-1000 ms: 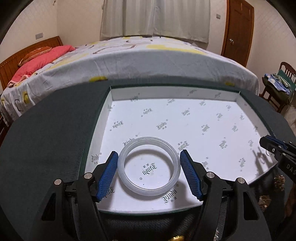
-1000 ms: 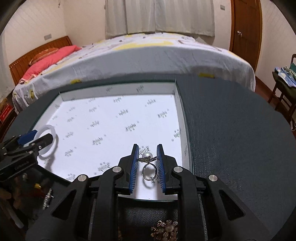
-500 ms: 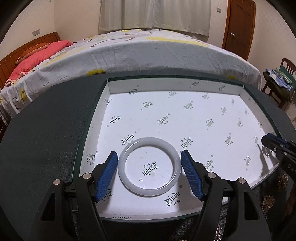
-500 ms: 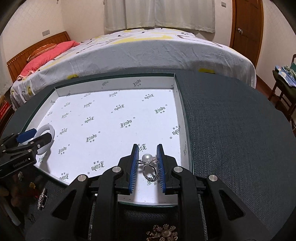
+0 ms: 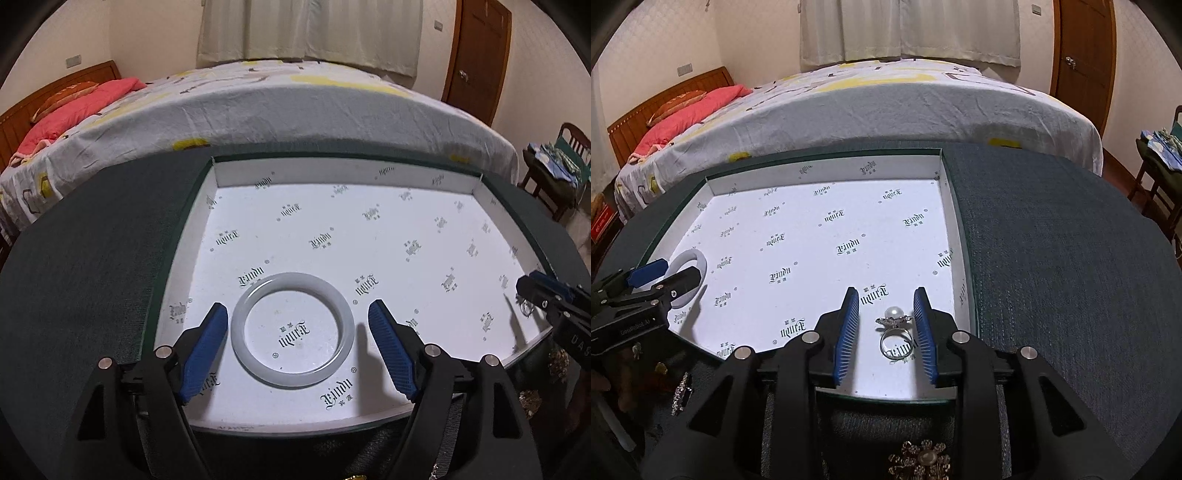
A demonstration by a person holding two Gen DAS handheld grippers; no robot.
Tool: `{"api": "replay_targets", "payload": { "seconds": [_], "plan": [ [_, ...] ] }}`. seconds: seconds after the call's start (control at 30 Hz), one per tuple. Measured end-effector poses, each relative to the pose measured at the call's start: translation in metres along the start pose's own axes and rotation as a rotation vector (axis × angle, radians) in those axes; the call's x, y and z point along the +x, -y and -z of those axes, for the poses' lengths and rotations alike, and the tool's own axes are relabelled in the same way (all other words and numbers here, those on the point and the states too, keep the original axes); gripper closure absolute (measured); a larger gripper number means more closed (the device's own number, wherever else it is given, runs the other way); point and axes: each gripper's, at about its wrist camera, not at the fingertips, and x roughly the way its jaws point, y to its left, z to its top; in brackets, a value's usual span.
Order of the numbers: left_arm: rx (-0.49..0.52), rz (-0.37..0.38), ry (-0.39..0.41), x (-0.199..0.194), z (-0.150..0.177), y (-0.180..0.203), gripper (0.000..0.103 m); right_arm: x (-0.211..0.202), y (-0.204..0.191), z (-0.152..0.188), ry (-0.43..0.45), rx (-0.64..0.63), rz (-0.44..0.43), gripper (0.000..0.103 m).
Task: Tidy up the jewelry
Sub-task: 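Lift both open tools out of the box, then close the right tool on the dark red bead bracelet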
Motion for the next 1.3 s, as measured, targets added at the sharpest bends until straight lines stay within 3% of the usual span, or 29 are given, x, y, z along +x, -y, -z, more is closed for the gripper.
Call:
{"api": "replay_targets", "payload": {
  "seconds": [0.3, 0.63, 0.93, 1.07, 1.3],
  "plan": [
    [0.000, -0.048, 0.113, -0.040, 0.008, 0.006, 0.027, -0.038, -0.005, 0.007, 0.058, 0.006, -0.017, 0.072],
    [0.005, -0.098, 0.223, -0.106, 0.047, 0.018, 0.027, -0.097, -0.023, 0.055, 0.091, -0.022, -0.047, 0.072],
    [0.000, -0.128, 0.193, -0.136, 0.101, 0.023, 0.027, -0.124, -0.049, 0.106, 0.072, -0.081, -0.076, 0.072],
    [0.016, -0.154, 0.178, -0.143, 0.122, 0.022, 0.027, -0.134, -0.060, 0.122, 0.082, -0.100, -0.091, 0.061],
    [-0.029, -0.190, 0.154, -0.154, 0.142, 0.005, 0.027, -0.137, -0.077, 0.137, 0.071, -0.120, -0.124, 0.059]
  ]
}}
